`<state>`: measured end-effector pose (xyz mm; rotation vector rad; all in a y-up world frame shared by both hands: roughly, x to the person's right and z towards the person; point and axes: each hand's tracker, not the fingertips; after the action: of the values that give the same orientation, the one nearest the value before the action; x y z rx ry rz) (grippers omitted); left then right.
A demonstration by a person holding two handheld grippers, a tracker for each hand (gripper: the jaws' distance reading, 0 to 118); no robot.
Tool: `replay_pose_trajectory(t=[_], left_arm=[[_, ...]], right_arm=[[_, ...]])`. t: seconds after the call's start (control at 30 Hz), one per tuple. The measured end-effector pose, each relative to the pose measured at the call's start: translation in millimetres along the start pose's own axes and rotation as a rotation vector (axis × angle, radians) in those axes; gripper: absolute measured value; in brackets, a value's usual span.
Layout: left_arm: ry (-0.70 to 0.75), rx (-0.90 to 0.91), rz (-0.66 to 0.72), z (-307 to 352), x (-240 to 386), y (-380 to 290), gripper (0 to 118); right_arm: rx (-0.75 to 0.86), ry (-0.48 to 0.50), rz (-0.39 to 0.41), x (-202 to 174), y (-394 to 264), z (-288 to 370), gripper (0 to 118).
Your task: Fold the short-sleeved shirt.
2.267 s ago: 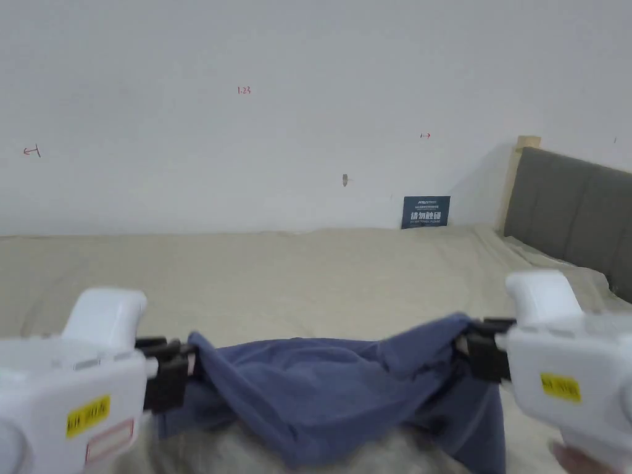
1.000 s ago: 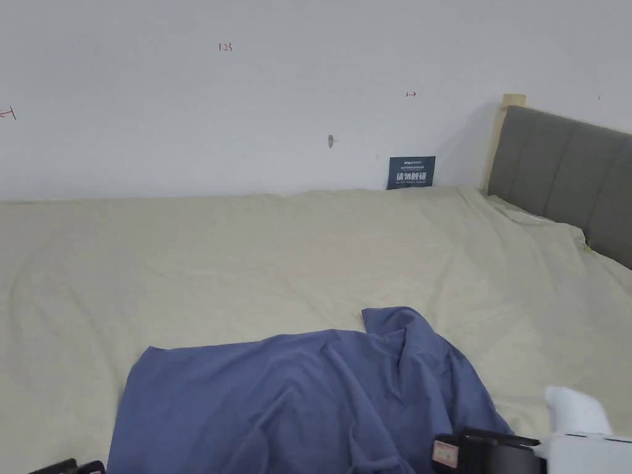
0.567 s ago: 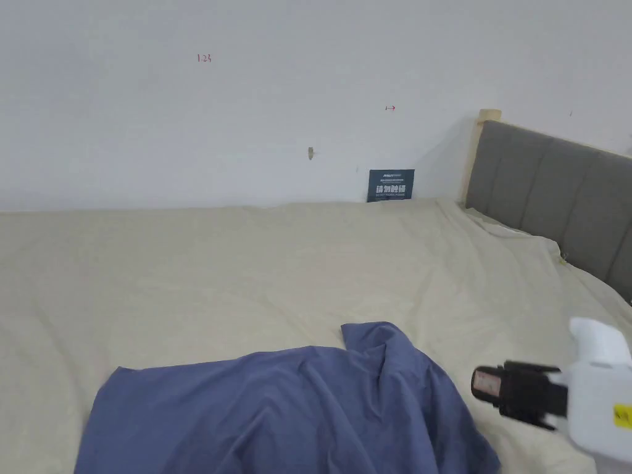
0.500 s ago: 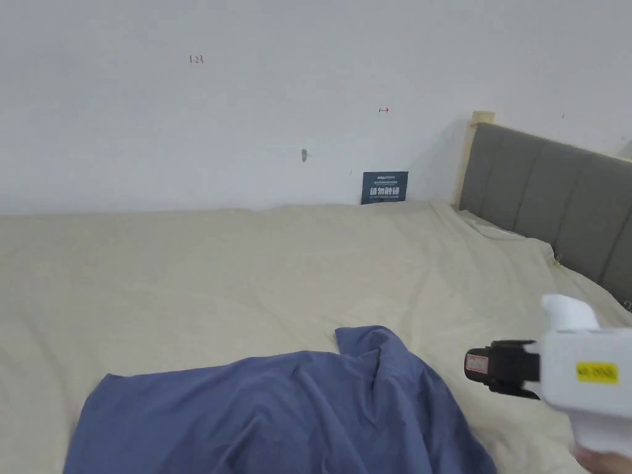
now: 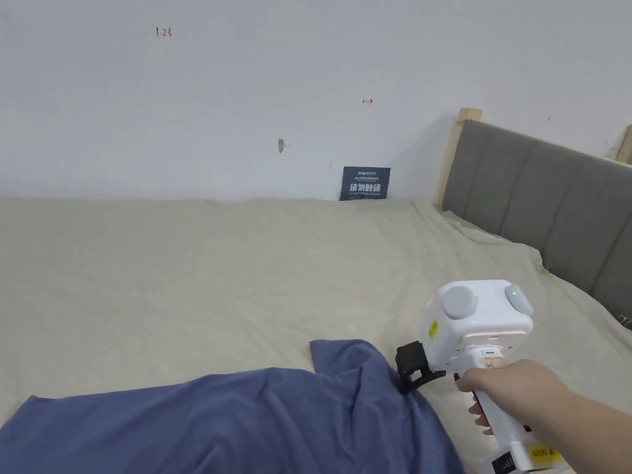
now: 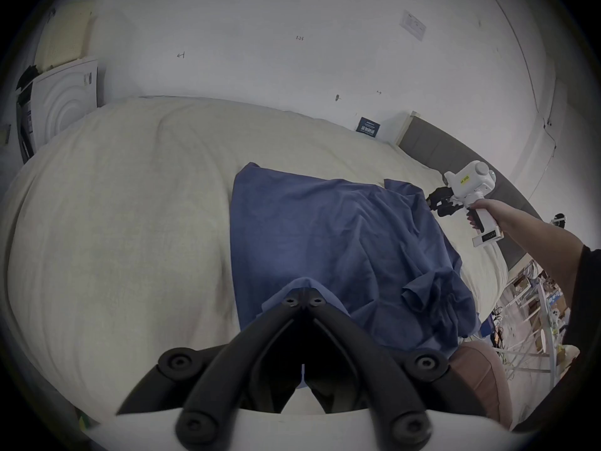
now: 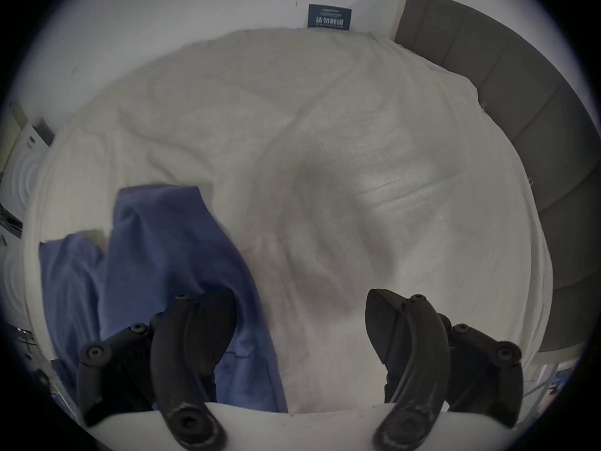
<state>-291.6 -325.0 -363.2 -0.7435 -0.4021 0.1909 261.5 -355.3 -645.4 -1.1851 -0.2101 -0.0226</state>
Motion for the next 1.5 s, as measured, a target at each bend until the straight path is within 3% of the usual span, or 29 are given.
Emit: replay_pose_trajectory(t=[0.13,0.2,0.27,0.37,0.47,0.6,0.7,0.8,0.9,0.93,0.97,1.0,1.03,1.07,1.27,1.37,1.47,1.5], left_arm=[[0.002,-0.014,0.015,-5.8,10.5,6.6,0],[0.008,-0.025,0.016,-6.5,12.1,7.1,0],[0.001,-0.039,0.026,-7.4,13.0,7.2,0],[-0.01,-0.05,0.05,-8.3,15.9,5.5,0],[-0.027,-0.06,0.056,-19.2,2.8,-9.1,0],[-0.011,-0.064,0.035,-26.5,-21.1,-20.9,0],[-0.072,-0.019,0.102,-21.1,-41.0,-5.1,0],[-0.147,-0.001,0.156,-27.7,-57.7,46.0,0],[-0.134,-0.062,0.168,-59.2,-76.5,111.3,0],[-0.105,-0.136,0.15,-75.4,-82.7,130.2,3],[-0.063,-0.141,0.14,-87.2,-88.9,143.7,26],[0.003,-0.162,0.148,-102.5,-90.2,160.3,75],[0.06,-0.215,0.168,-119.8,-97.0,171.6,103],[0.06,-0.253,0.18,-135.4,-103.2,180.6,114],[0.169,-0.365,0.124,-217.5,-112.4,209.4,116],[0.168,-0.466,0.092,-255.6,-108.3,206.5,116],[0.24,-0.508,-0.023,-275.6,-97.5,204.6,117],[0.256,-0.515,-0.059,-274.7,-92.0,204.4,112]], right_arm=[[-0.031,0.052,0.085,-20.6,-6.8,0.9,85],[-0.041,0.029,0.118,-32.1,-13.2,4.4,85],[-0.041,0.008,0.177,-40.3,-14.6,3.5,77],[-0.002,0.019,0.218,-47.7,-15.3,6.0,0],[0.017,-0.01,0.243,-55.7,-17.2,11.4,0],[0.052,0.022,0.269,-47.9,-19.3,25.4,0],[0.157,0.053,0.229,-33.2,-22.1,46.5,0],[0.171,0.121,0.155,-18.6,-26.5,56.8,0],[0.189,0.151,0.099,-10.1,-30.7,60.0,0],[0.189,0.157,0.097,-9.6,-31.6,60.9,0],[0.192,0.159,0.1,-11.2,-32.6,62.1,0],[0.195,0.161,0.108,-13.2,-33.6,63.1,0],[0.198,0.165,0.119,-14.4,-34.2,63.7,0],[0.199,0.17,0.124,-14.9,-34.2,63.8,0],[0.177,0.206,0.107,-22.6,-35.4,58.0,0],[0.17,0.188,0.157,-27.4,-36.5,53.2,0],[0.158,0.185,0.17,-28.0,-37.5,48.0,0],[0.151,0.189,0.168,-27.1,-36.3,45.2,0]])
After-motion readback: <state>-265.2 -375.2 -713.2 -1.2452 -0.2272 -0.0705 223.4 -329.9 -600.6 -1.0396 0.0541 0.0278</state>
